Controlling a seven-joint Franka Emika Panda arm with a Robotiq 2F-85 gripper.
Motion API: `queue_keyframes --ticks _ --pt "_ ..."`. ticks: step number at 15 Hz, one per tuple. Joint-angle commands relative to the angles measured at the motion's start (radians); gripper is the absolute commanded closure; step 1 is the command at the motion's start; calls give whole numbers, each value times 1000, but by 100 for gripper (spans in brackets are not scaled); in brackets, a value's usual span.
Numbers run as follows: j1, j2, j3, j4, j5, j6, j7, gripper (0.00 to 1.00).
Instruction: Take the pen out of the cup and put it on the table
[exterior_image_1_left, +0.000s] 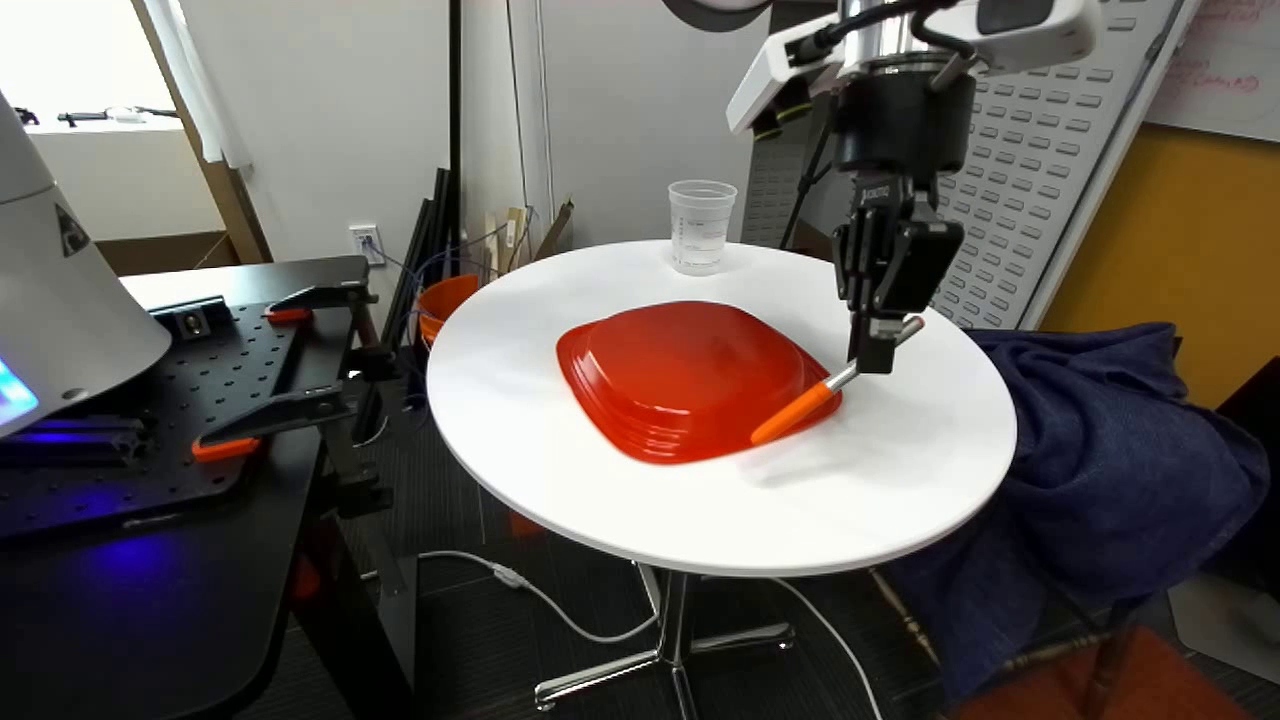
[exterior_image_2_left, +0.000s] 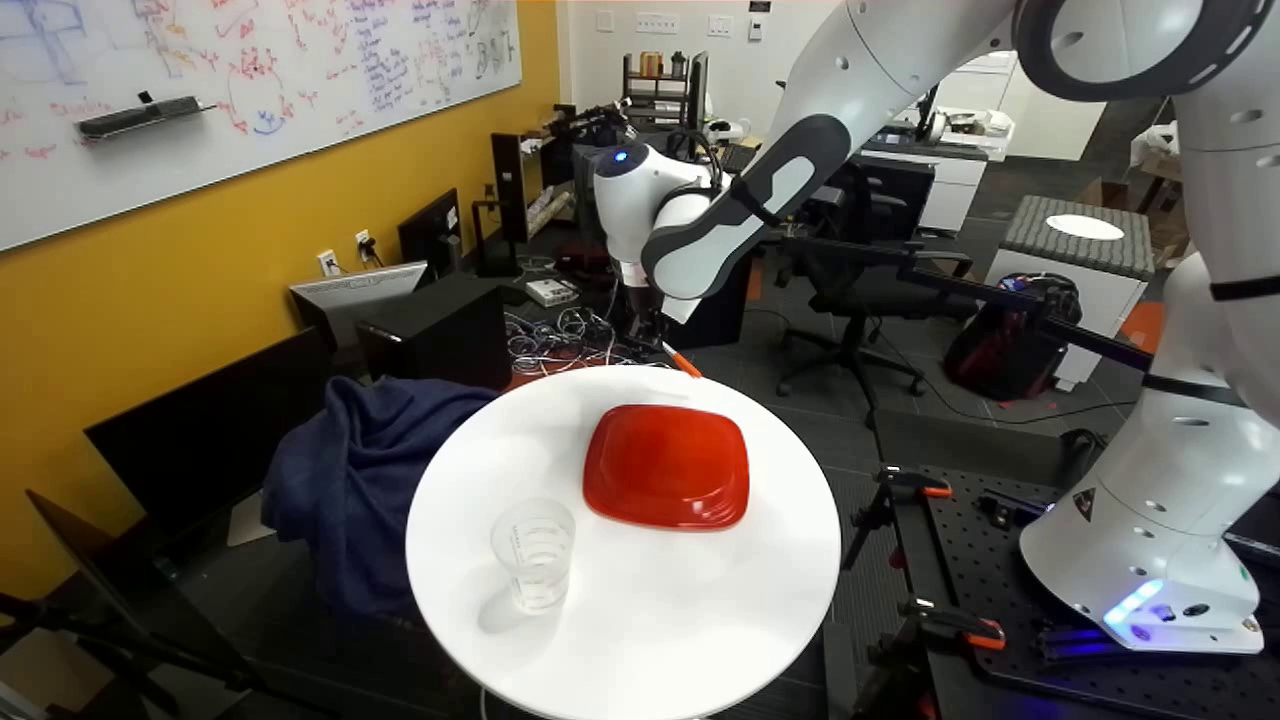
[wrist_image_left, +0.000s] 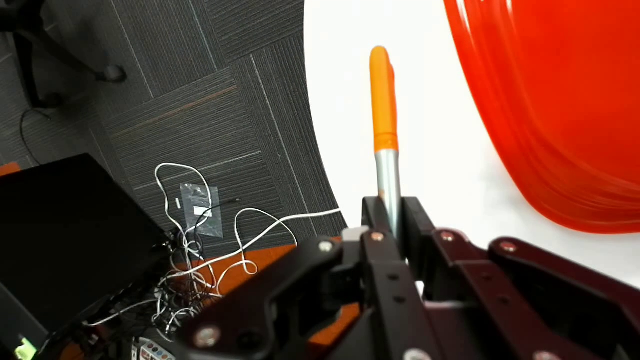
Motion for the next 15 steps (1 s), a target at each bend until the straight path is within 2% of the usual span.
queue_keyframes --ticks 1,7,8,10,13,14,15 --pt "15 3 -17 1 13 1 -9 87" --pt "15 3 -17 2 13 1 -9 87" --pt "15 3 -17 2 13 0 -9 62" --pt "14 2 -15 -1 17 3 -11 56" --pt "16 6 -17 1 14 2 -9 32" --pt "16 7 -18 1 14 2 -9 50" --pt "16 8 -18 1 14 2 -9 41"
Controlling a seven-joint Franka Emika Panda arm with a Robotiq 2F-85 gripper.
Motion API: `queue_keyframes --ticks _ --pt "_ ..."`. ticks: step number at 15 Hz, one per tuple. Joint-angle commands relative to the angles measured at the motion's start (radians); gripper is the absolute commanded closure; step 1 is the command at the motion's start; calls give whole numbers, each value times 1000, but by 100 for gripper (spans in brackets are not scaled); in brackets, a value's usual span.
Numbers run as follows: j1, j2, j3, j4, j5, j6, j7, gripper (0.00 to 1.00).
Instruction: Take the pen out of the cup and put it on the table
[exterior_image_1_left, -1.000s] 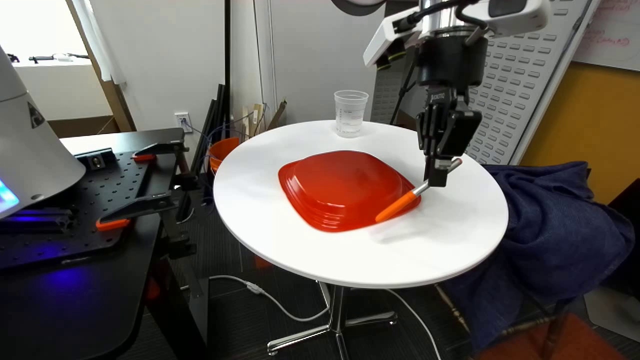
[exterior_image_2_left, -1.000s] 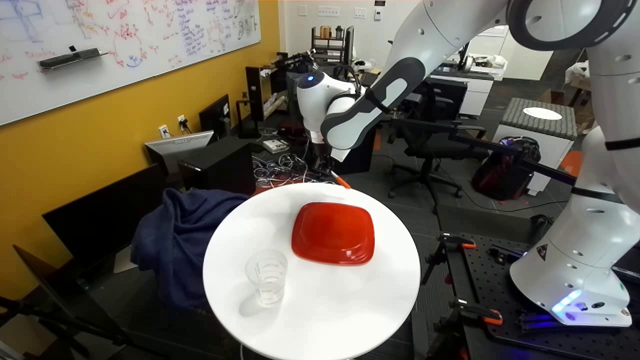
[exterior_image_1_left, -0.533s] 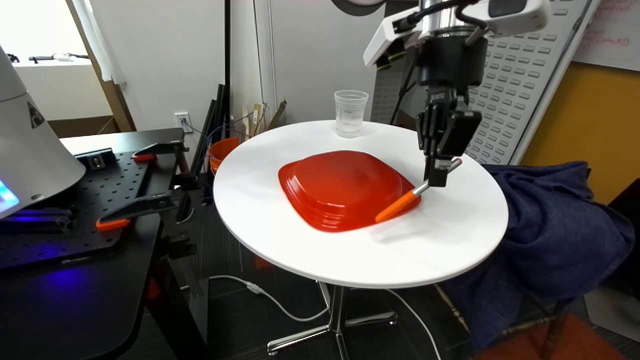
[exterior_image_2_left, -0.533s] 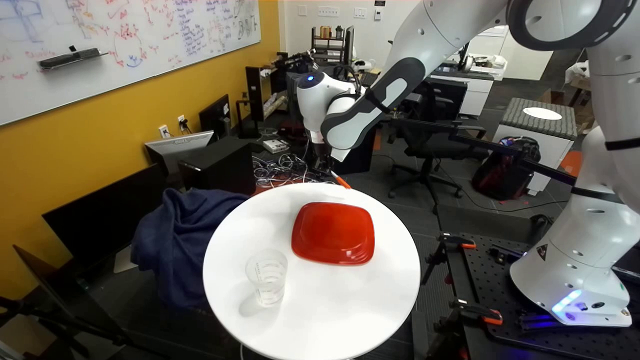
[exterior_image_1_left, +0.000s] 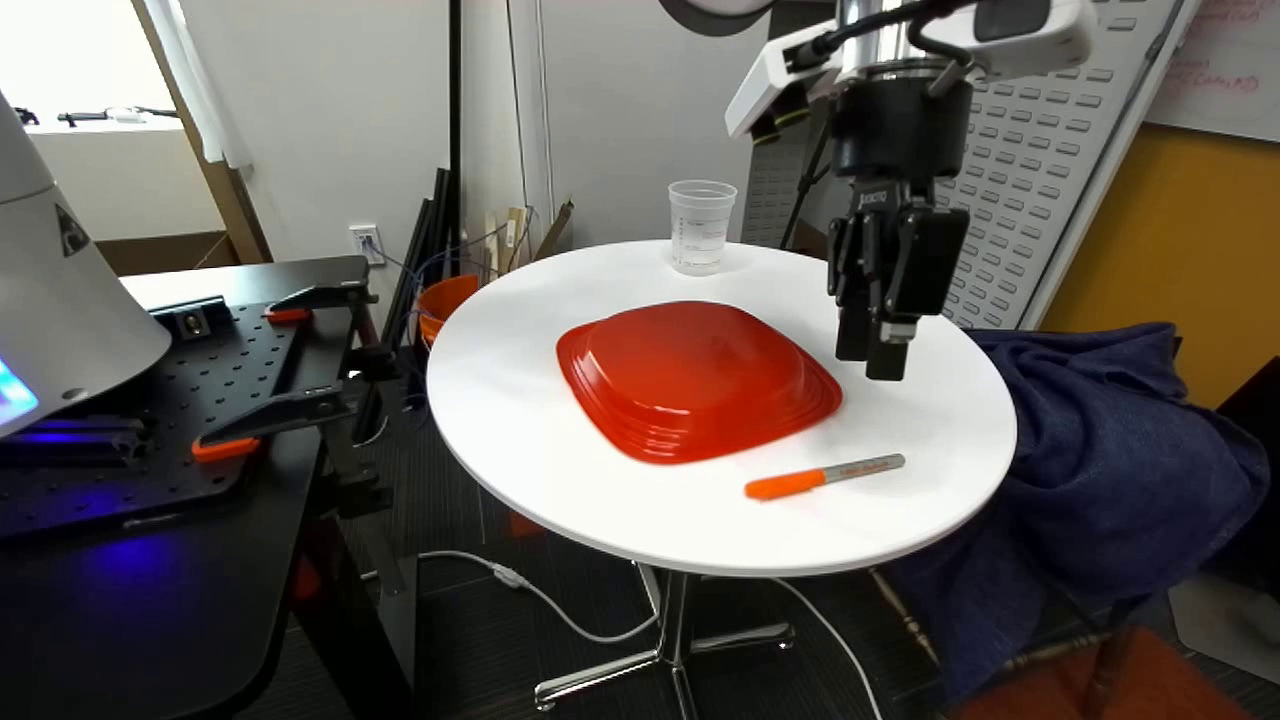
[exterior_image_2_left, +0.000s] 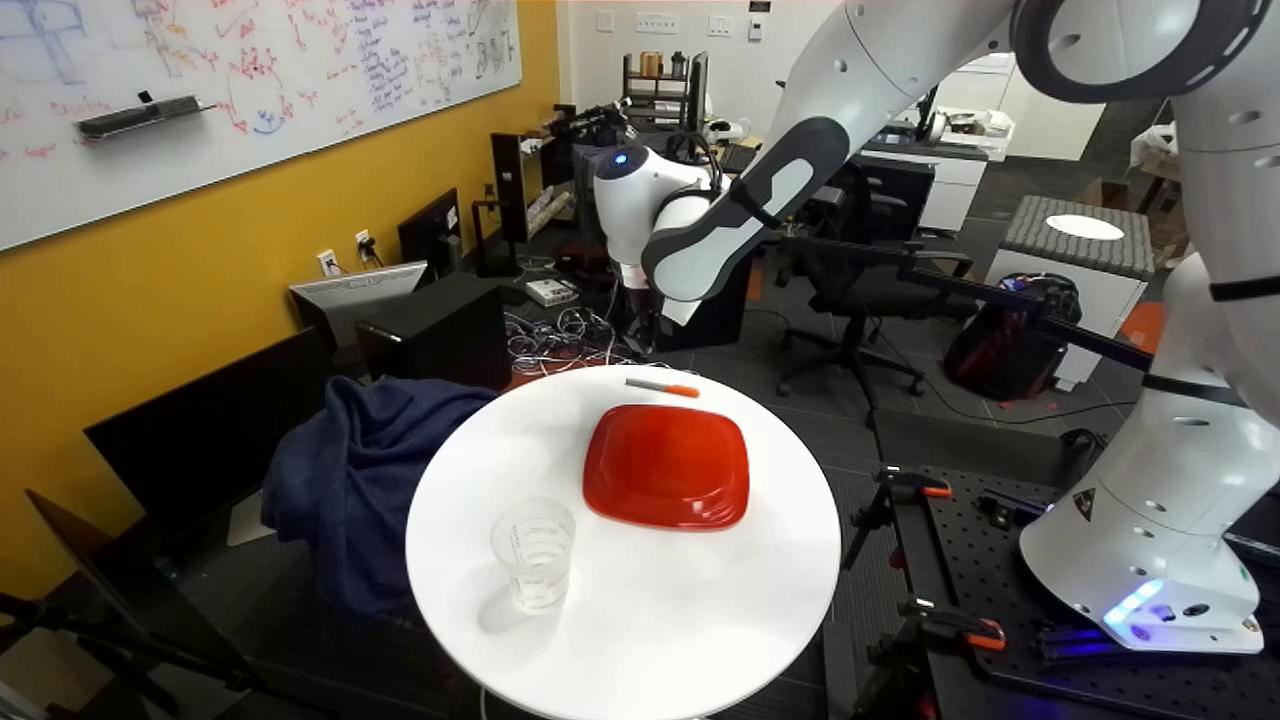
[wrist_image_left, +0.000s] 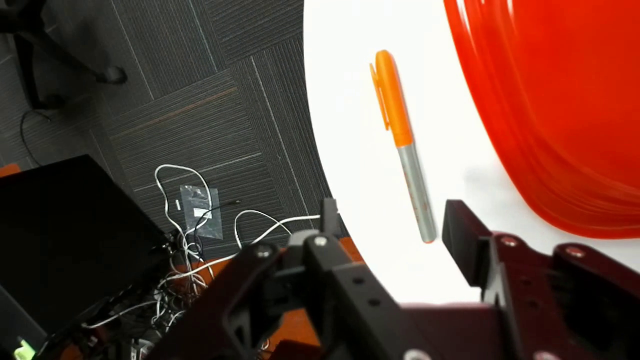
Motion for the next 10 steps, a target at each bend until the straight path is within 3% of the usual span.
queue_keyframes --ticks 1,6,7,10 --pt "15 3 -17 1 13 1 -9 35" --pt "15 5 -17 1 14 1 -9 32" --pt "15 5 -17 1 14 1 -9 8" --pt "45 -19 -38 -27 -22 30 37 0"
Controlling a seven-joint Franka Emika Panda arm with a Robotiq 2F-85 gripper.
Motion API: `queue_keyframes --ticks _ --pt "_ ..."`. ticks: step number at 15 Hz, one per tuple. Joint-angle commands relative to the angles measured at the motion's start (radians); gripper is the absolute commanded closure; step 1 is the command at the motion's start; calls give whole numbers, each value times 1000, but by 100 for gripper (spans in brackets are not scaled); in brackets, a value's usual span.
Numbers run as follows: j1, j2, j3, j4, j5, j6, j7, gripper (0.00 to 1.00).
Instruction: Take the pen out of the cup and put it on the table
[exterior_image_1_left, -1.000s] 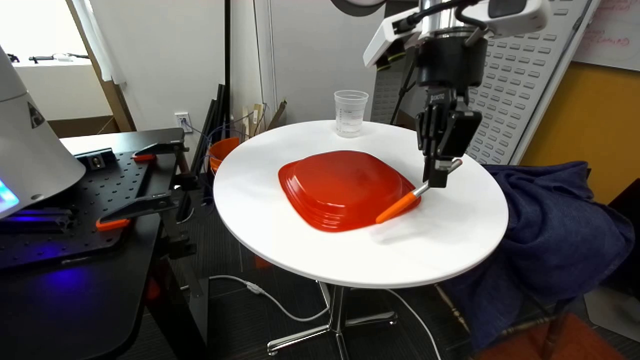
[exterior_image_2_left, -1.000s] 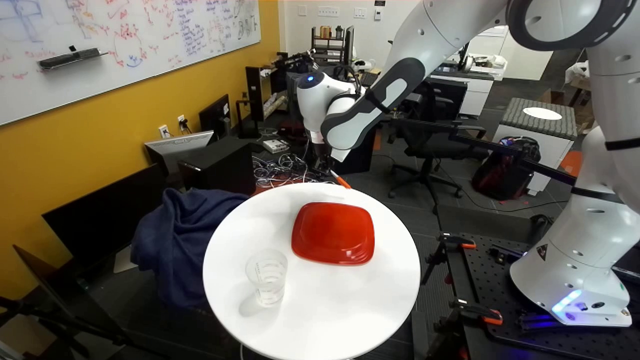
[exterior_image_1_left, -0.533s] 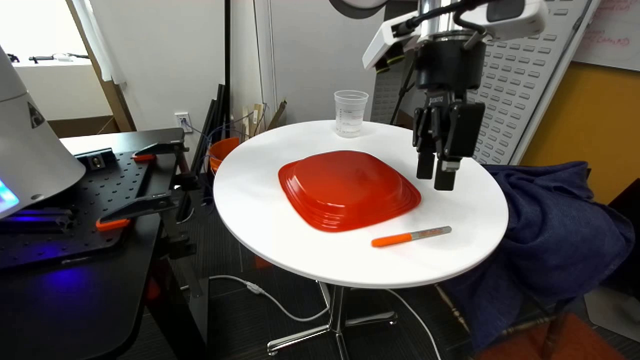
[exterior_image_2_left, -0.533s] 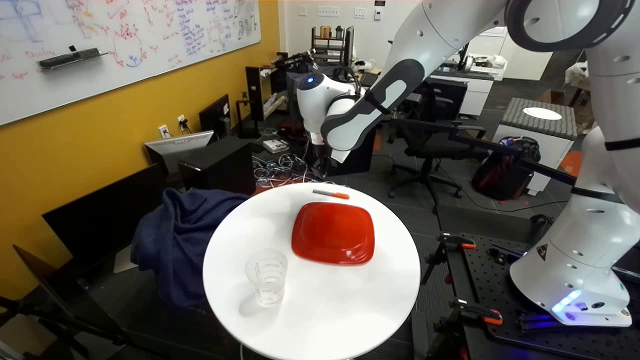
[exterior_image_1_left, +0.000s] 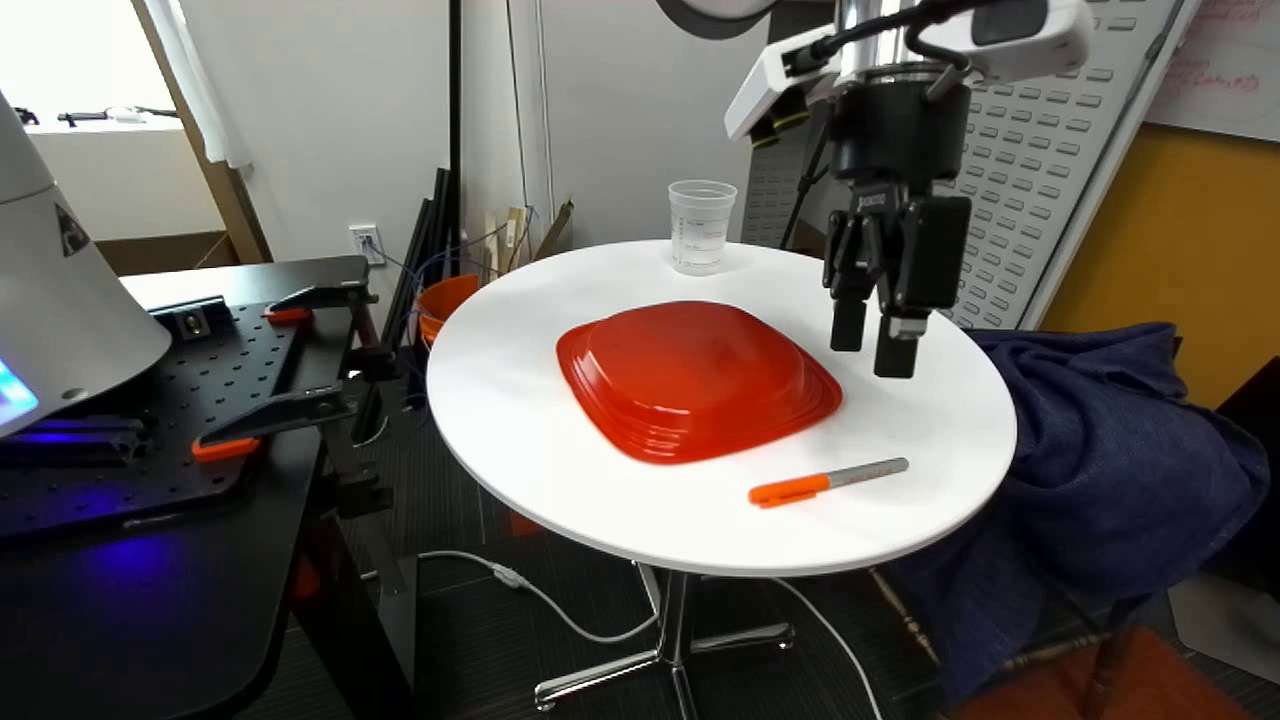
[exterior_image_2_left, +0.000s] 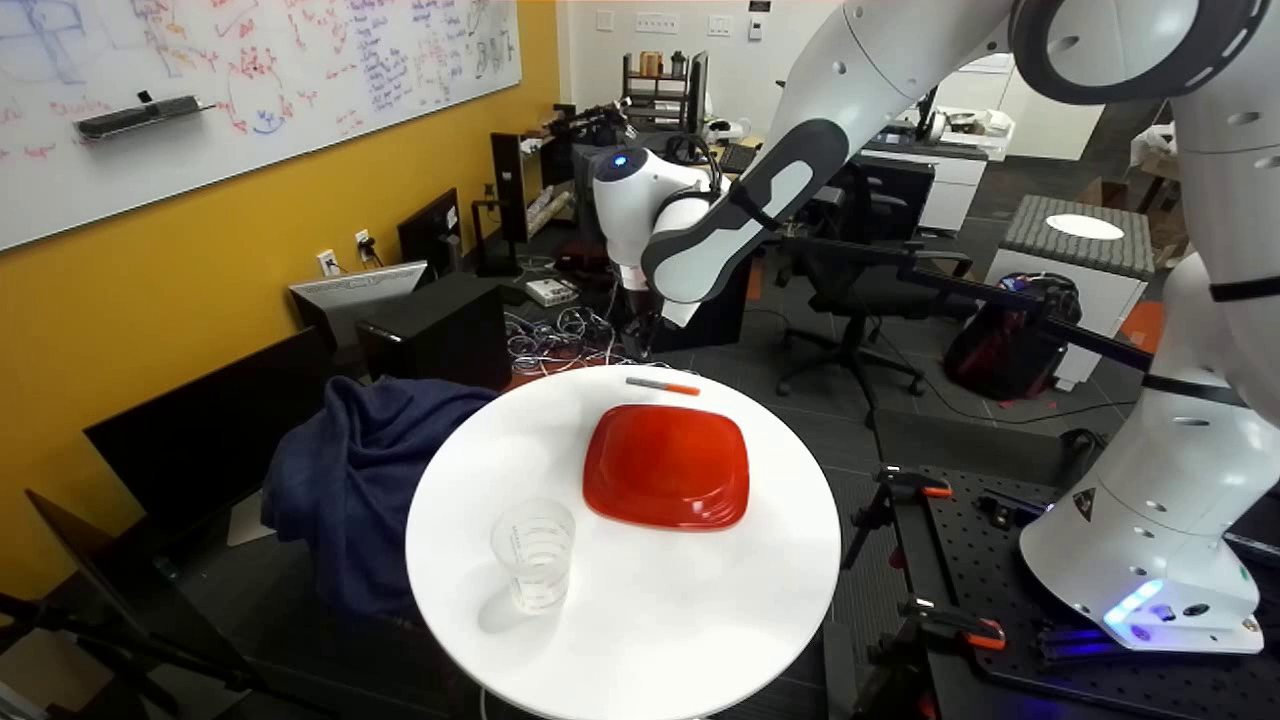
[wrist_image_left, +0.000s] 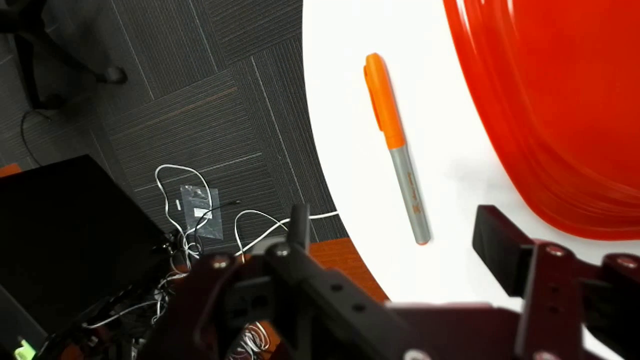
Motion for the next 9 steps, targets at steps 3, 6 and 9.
queue_keyframes --ticks 3,6,9 --pt "67 -28 -54 -35 -37 46 66 0" --pt "99 -37 -78 -49 -60 90 125 0" --pt "133 -63 -101 -88 -85 155 170 0"
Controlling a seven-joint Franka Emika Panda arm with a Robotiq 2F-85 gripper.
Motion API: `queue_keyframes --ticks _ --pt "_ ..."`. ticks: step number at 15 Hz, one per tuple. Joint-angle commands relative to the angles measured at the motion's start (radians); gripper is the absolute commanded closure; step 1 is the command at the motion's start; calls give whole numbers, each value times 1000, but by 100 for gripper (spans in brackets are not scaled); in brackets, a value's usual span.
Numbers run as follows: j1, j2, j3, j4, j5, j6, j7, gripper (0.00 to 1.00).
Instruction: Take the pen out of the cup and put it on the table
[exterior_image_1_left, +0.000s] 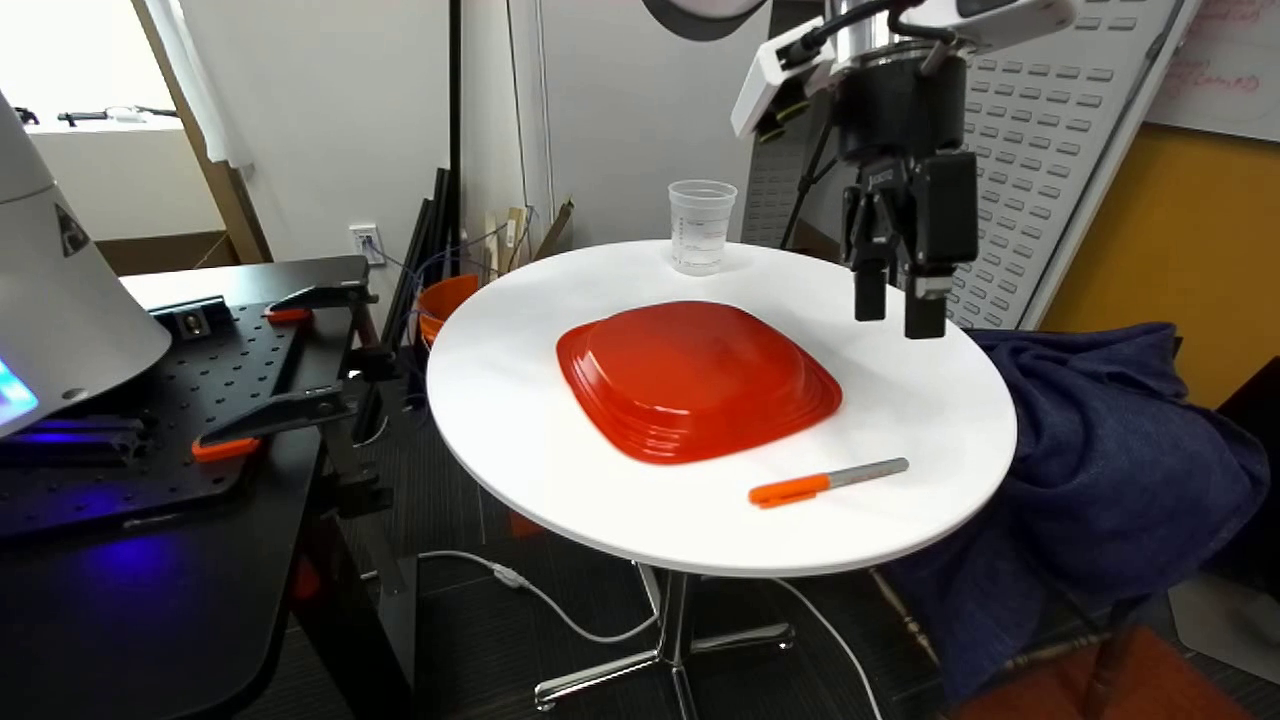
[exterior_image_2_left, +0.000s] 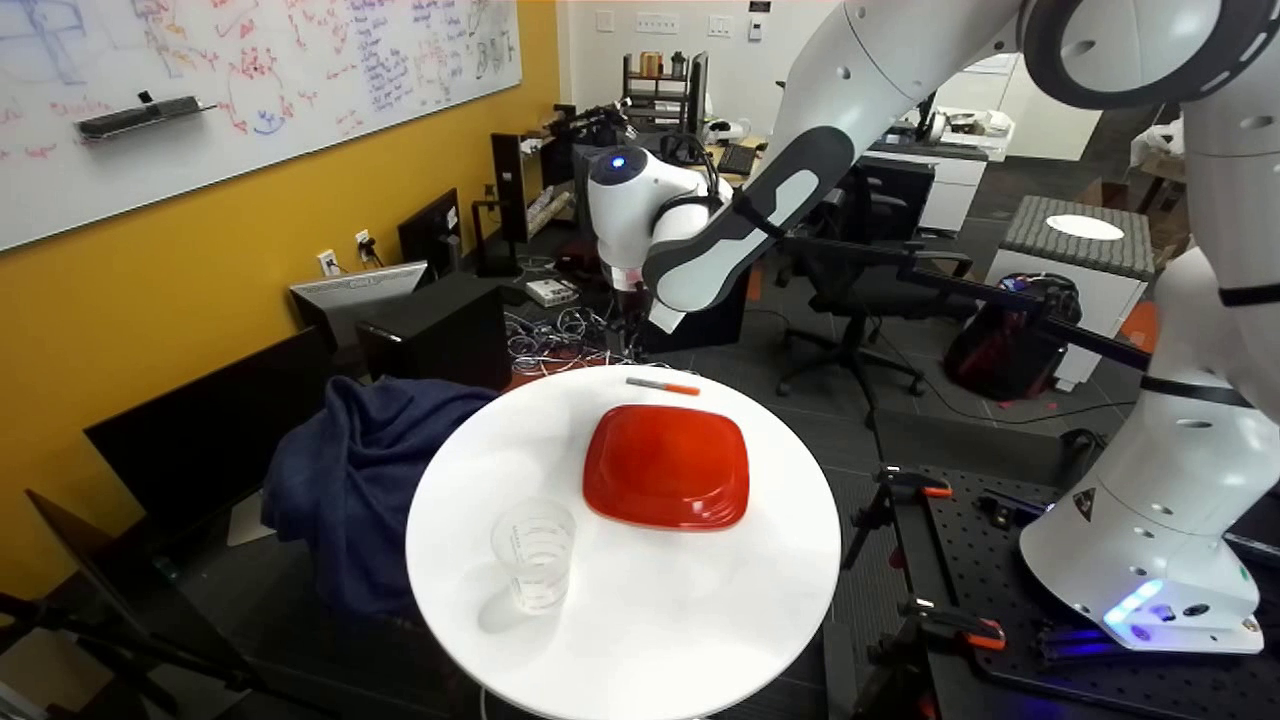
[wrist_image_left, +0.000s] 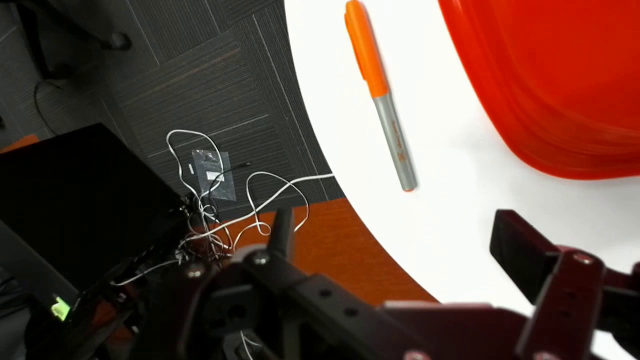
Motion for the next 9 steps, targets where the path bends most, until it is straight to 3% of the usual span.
queue_keyframes --ticks 1,4,5,9 --pt "57 -60 -47 -80 -52 83 75 0" --pt "82 -85 -64 -113 -68 122 99 0" --pt "60 -32 -46 -52 -37 86 64 0" --pt "69 -52 -51 -75 -43 98 66 0"
